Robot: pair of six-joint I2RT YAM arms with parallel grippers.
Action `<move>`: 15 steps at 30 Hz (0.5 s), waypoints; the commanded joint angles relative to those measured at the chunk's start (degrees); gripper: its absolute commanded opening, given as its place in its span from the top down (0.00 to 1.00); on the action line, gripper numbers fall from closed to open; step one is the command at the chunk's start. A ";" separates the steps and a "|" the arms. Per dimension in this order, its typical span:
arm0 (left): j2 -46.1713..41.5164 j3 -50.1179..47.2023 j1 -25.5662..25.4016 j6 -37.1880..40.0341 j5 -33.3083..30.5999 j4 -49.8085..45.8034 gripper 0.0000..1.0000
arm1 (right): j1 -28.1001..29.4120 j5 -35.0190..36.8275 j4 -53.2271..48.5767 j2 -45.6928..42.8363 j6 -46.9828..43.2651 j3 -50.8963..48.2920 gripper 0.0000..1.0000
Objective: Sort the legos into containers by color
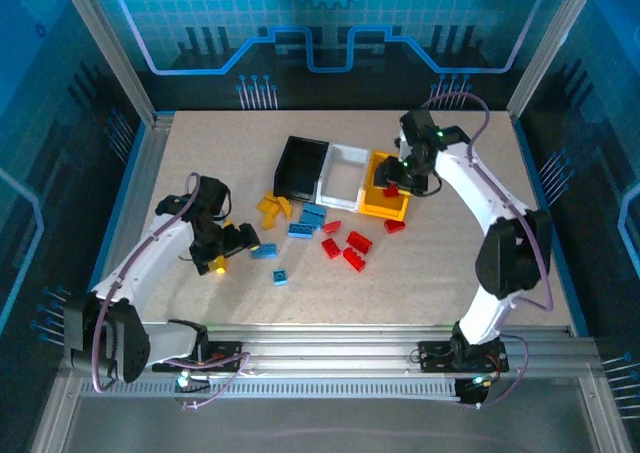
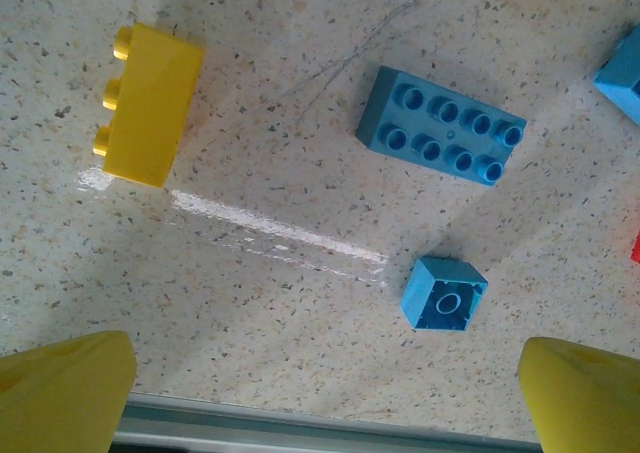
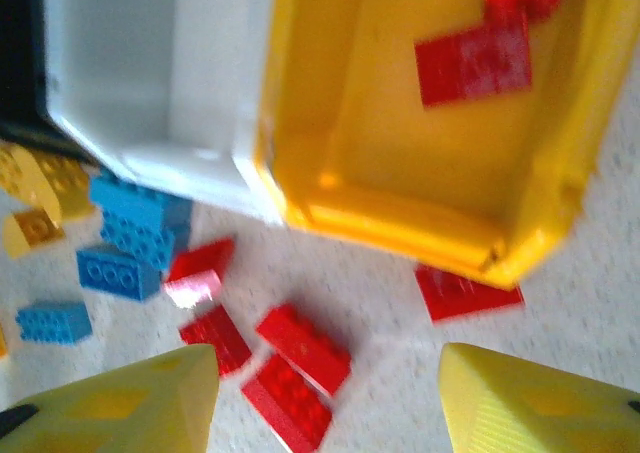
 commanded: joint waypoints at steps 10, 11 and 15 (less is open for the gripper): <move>3.87 1.48 3.85 6.79 -8.13 -3.28 0.13 | 5.20 -3.72 2.30 -8.10 1.01 -15.83 0.38; 4.75 1.29 4.33 7.04 -7.76 -2.63 0.13 | 5.74 -3.67 2.58 -8.64 1.57 -16.49 0.38; 9.11 0.83 4.71 7.81 -7.72 0.05 0.17 | 6.57 -3.81 3.60 -11.20 3.65 -18.66 0.38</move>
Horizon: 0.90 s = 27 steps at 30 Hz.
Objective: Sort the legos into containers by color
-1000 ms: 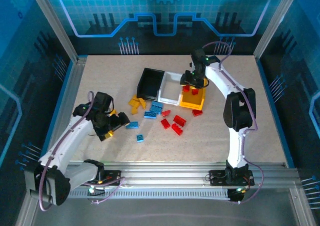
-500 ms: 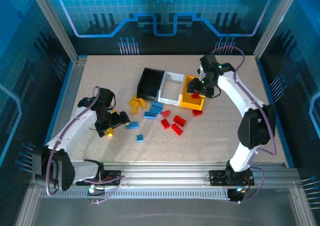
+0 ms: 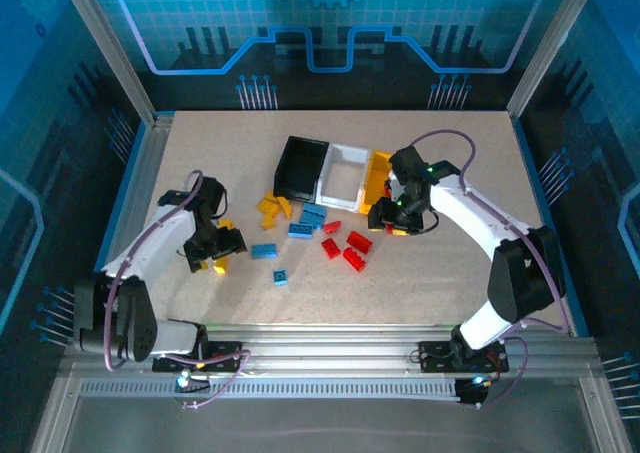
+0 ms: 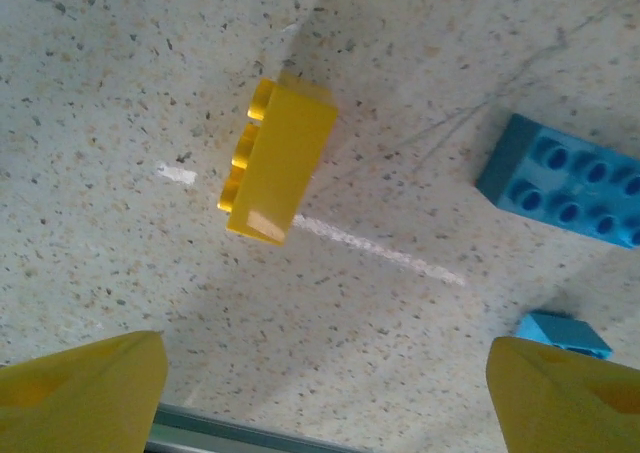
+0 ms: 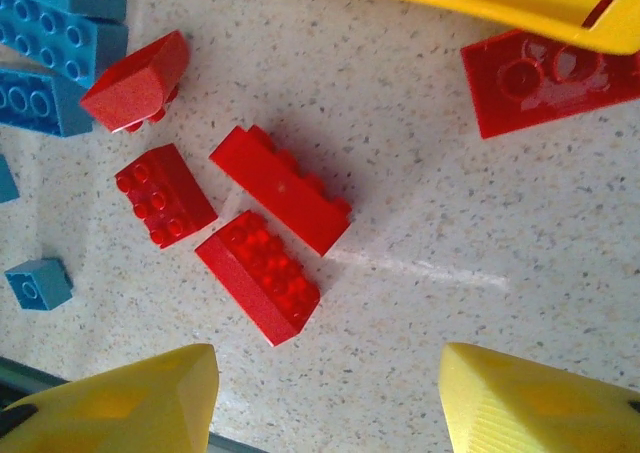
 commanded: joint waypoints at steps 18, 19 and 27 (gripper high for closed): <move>17.69 2.19 2.80 8.01 -6.35 5.45 0.48 | 0.39 0.16 0.57 -5.94 4.10 -2.84 0.38; 17.80 2.08 2.77 8.08 -6.18 5.56 0.52 | 0.36 0.16 0.56 -6.03 4.21 -2.61 0.38; 16.67 2.29 2.84 8.53 -5.13 5.39 0.75 | 0.34 0.53 -0.05 -5.99 4.37 -0.93 0.38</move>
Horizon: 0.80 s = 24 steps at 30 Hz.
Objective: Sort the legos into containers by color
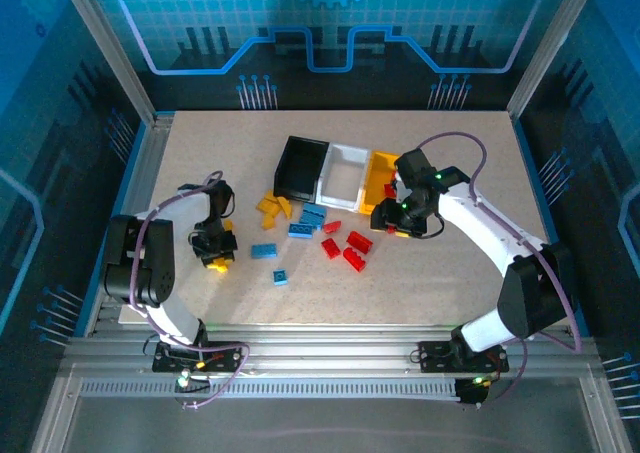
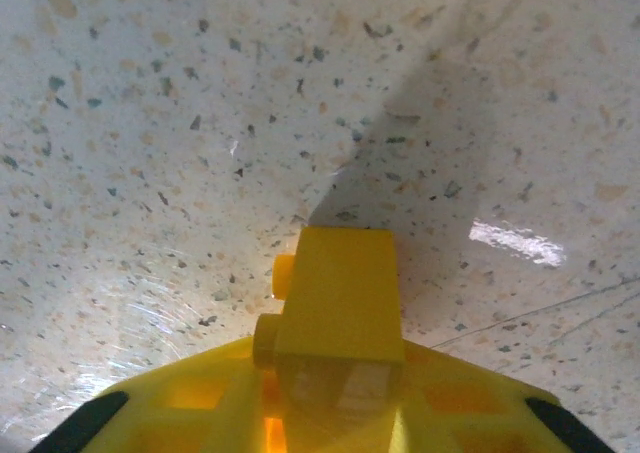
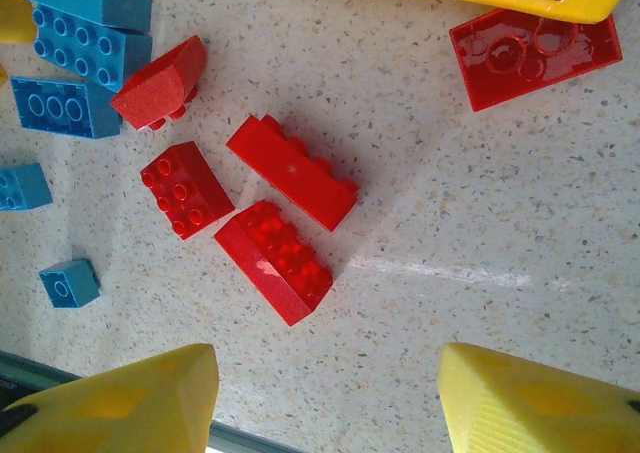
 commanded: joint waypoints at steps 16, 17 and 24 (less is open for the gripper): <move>-7.81 21.21 -1.24 -16.24 26.25 7.33 0.77 | -3.55 -5.05 -1.04 -9.49 3.47 -5.01 0.38; -5.58 23.49 -1.84 -17.50 26.82 8.76 0.76 | -3.53 -5.38 -0.89 -9.99 3.87 -5.54 0.38; 15.55 45.56 -7.33 -20.25 26.56 9.78 0.76 | -3.32 -4.94 -1.61 -14.70 6.65 -8.41 0.38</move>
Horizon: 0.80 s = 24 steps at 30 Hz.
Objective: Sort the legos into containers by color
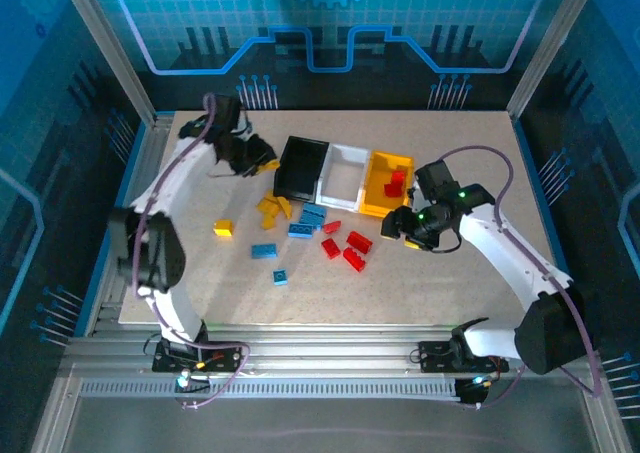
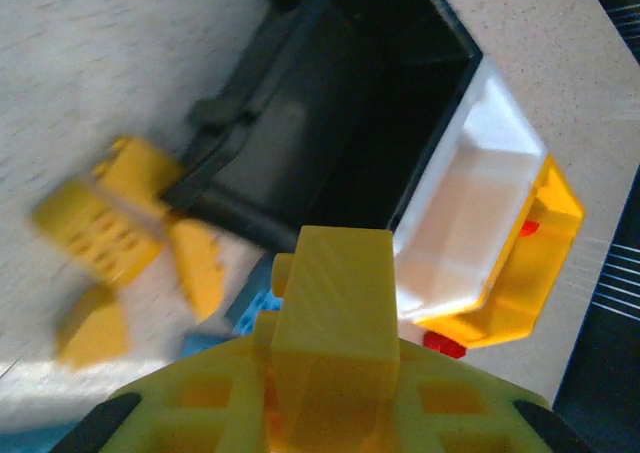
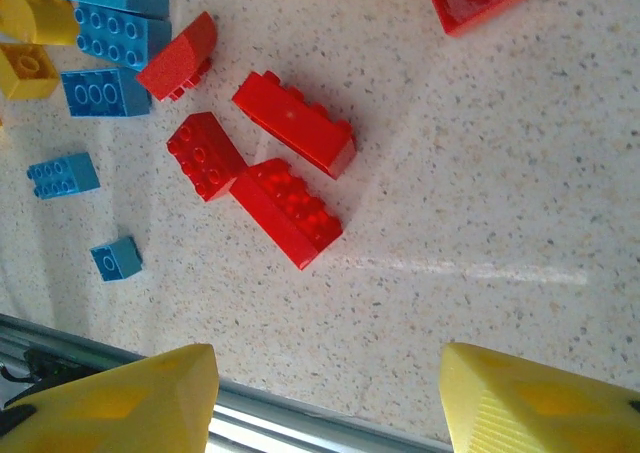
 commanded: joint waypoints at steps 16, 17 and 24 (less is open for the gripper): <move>24.50 25.55 -3.40 -1.65 3.69 -5.25 0.62 | -0.16 3.56 -5.05 -12.23 6.57 -6.14 0.38; 24.31 25.60 -3.43 -1.44 3.69 -5.57 0.59 | -0.15 3.41 -4.71 -12.47 6.91 -6.36 0.38; 18.77 24.30 -2.81 4.04 0.35 -11.42 0.47 | 1.44 3.17 -2.18 -10.80 7.59 -5.80 0.38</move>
